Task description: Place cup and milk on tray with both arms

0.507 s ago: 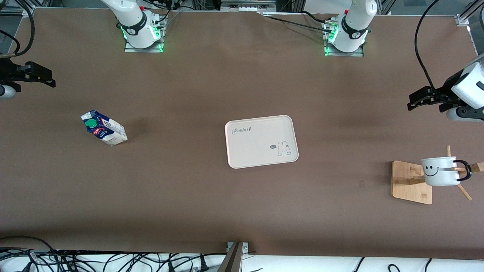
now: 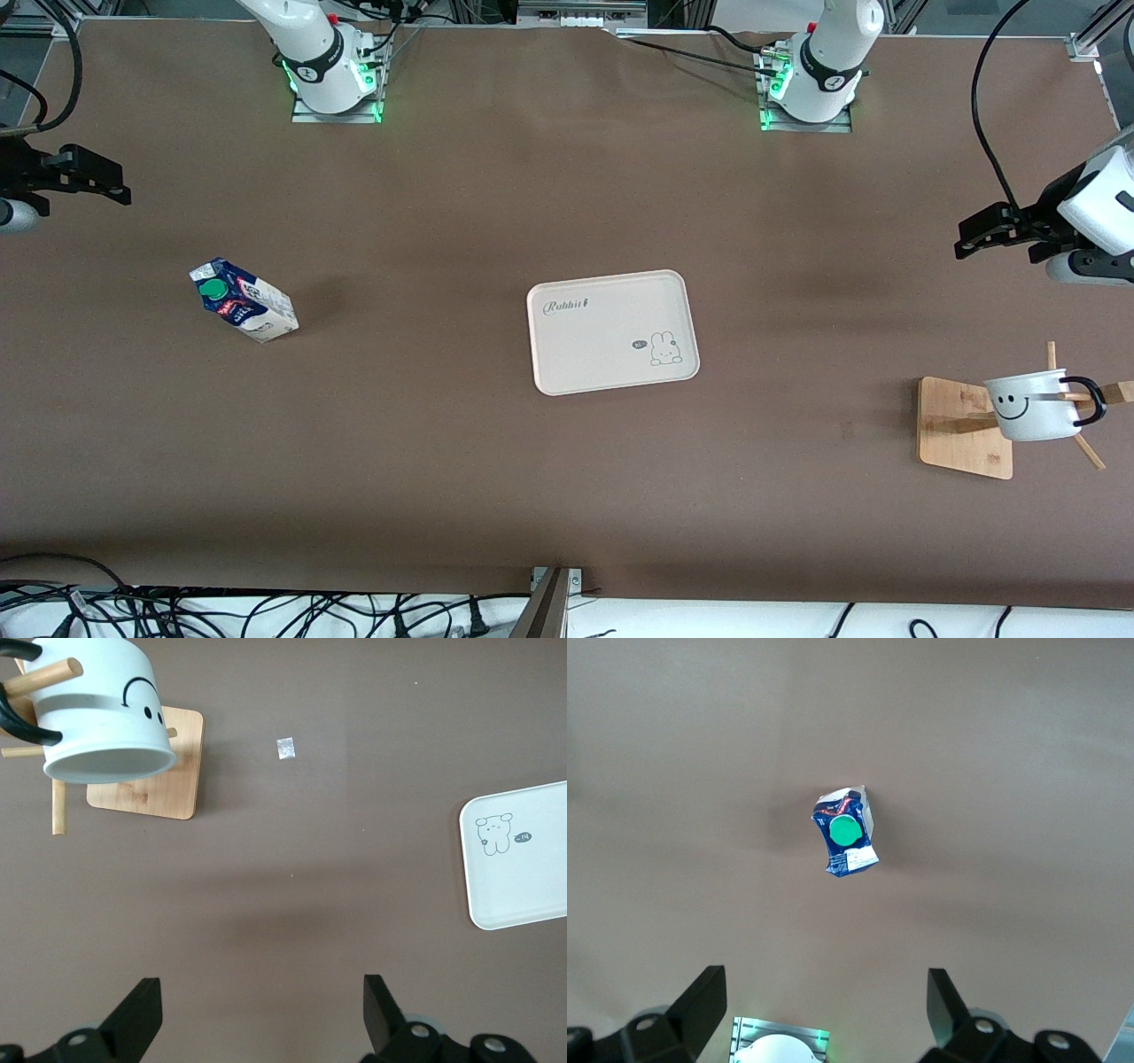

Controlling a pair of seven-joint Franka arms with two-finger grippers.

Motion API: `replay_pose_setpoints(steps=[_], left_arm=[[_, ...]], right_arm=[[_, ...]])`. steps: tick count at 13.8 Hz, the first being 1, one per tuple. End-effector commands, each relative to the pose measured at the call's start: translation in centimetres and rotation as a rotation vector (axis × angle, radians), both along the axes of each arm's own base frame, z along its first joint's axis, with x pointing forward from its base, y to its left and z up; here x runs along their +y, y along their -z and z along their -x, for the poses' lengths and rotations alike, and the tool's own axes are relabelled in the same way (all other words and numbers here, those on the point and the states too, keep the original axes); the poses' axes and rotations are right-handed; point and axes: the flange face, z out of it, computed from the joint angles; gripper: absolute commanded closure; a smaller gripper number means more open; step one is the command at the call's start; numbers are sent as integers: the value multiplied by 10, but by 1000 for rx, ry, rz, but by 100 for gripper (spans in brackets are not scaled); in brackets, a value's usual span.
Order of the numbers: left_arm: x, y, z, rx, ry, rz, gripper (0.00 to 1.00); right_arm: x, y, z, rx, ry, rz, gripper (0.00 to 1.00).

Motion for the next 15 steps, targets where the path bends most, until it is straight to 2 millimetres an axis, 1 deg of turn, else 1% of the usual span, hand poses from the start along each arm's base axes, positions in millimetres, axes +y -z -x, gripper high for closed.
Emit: replay_pose_setpoints(steps=[1,2,3,4,6,7,11,15], left_arm=[[-2,-5,-3,3,-2,-12,0],[-2,-5,-3,3,-2,-12,0],[-2,-5,-3,3,-2,-12,0],[-2,-5,-3,3,-2,-12,0],[-2,-5,-3,3,-2,-12,0],[-1,-5,-4,0,-3,-12,0],[-3,-7,-6,-21,1,-15,0],[-2,-6,-6,-24,0,-14,0]], right_arm=[[10,-2,-1,8,-15,10,0],[13,-3,-1,7,-22,9,0],[10,-3,-1,7,-21,4,0],[7,8,-5,30,-21,3,0],[9,19,-10,49,-25,9,0],[9,31,-15,71,-24,5,0],[12,62,-21,120,-22,0,0],[9,95,-27,128,-21,0,0]])
